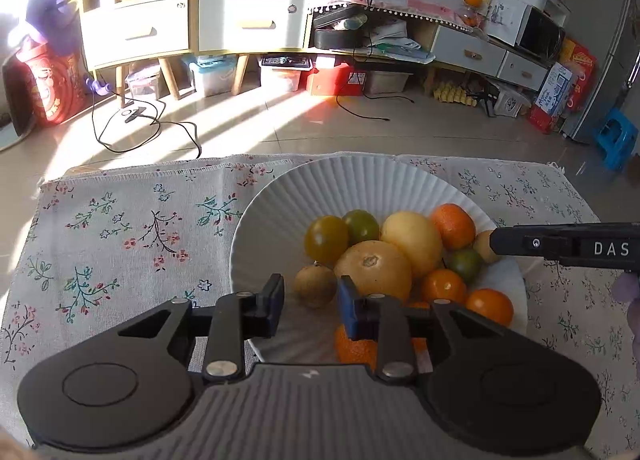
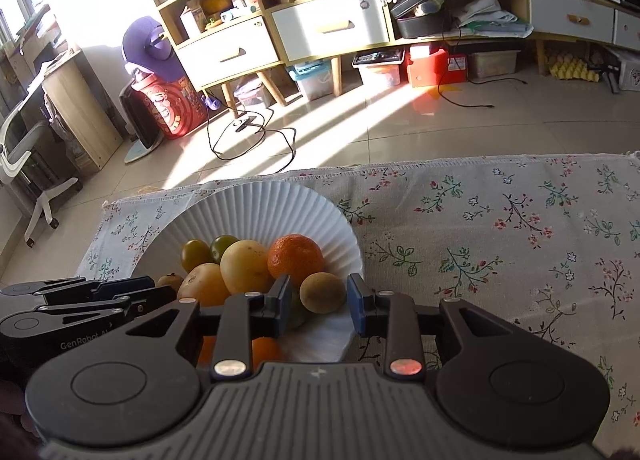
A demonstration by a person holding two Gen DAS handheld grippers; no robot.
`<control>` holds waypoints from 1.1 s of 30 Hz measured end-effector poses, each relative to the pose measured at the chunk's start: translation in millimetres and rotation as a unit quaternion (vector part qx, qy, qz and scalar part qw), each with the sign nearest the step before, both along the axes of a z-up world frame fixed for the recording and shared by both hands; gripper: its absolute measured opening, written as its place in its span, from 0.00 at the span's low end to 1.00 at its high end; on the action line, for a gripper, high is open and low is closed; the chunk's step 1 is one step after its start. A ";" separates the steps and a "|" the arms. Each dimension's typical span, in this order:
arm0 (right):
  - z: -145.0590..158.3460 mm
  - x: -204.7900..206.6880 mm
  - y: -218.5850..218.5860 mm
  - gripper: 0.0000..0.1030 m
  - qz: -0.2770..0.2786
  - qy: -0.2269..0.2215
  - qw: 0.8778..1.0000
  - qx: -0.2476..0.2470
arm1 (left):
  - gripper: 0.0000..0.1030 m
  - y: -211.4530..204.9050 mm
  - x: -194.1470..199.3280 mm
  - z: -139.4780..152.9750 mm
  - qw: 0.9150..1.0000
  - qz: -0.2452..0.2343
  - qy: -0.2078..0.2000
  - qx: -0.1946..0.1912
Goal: Organize fruits
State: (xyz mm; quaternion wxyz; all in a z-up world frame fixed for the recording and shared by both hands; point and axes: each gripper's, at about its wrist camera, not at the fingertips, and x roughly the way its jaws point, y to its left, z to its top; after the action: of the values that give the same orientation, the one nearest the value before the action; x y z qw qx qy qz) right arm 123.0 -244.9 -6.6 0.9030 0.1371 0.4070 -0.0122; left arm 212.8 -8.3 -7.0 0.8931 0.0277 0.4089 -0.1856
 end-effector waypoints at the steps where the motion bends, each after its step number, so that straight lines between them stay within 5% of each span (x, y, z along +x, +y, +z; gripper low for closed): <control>1: 0.4 -0.4 0.0 0.30 -0.001 -0.001 1.000 0.000 | 0.30 -0.8 -0.8 0.3 1.000 -0.001 -0.003 0.004; 10: 4.6 -9.9 -1.5 0.43 -0.015 -0.004 1.000 -0.004 | 0.61 1.0 -10.1 6.6 1.000 0.009 -0.017 0.010; 33: 22.6 -61.0 17.1 0.69 -0.021 0.000 0.999 -0.037 | 0.92 6.5 -79.3 14.1 0.998 0.044 -0.013 0.042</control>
State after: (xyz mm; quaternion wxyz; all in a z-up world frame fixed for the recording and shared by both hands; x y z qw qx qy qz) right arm 62.0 -227.8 16.0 0.9068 0.1123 0.4036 -0.0457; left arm 133.5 -1.7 7.2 0.9038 0.0493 0.4052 -0.1284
